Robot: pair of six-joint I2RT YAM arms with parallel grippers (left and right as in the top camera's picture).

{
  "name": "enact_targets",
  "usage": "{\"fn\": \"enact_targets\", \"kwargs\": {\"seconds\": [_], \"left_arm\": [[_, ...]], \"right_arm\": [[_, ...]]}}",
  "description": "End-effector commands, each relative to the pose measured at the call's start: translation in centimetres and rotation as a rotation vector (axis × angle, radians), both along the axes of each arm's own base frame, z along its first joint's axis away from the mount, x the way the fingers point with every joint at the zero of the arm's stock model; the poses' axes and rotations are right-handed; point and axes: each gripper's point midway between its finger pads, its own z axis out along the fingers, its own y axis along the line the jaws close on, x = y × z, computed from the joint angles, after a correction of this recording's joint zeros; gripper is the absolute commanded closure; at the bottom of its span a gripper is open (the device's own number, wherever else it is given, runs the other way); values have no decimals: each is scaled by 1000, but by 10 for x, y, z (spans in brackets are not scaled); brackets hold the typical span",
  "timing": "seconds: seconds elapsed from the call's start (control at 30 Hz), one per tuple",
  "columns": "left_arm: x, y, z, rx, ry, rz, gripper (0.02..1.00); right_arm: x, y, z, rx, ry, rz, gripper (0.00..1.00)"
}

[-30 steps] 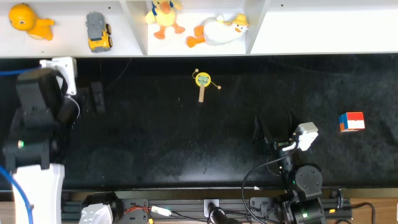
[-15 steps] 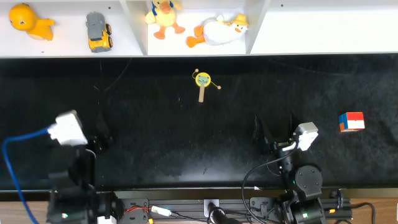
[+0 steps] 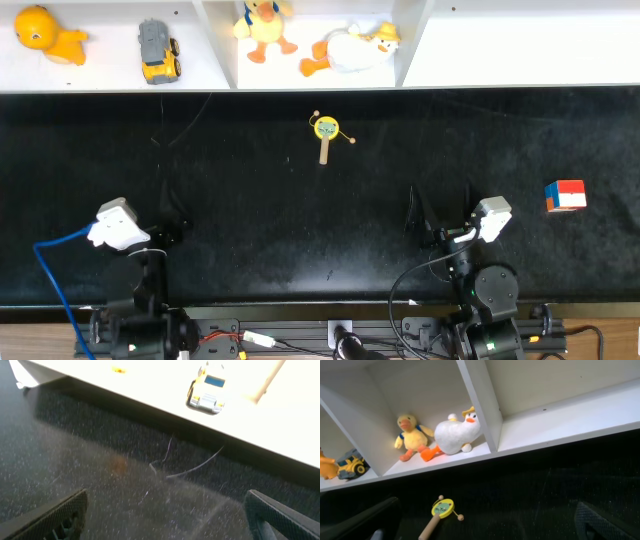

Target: Store Toys

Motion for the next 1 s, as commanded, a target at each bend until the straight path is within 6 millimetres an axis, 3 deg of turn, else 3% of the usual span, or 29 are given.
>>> {"fn": "enact_targets", "kwargs": {"seconds": [0.03,1.0], "left_arm": [[-1,0,14,-11,-76,7,20],[4,-8,15,17,-117,-37,20]], "right_arm": [[0,2,-4,-6,-1,10,3],[0,2,-4,-6,-1,10,5]]}}
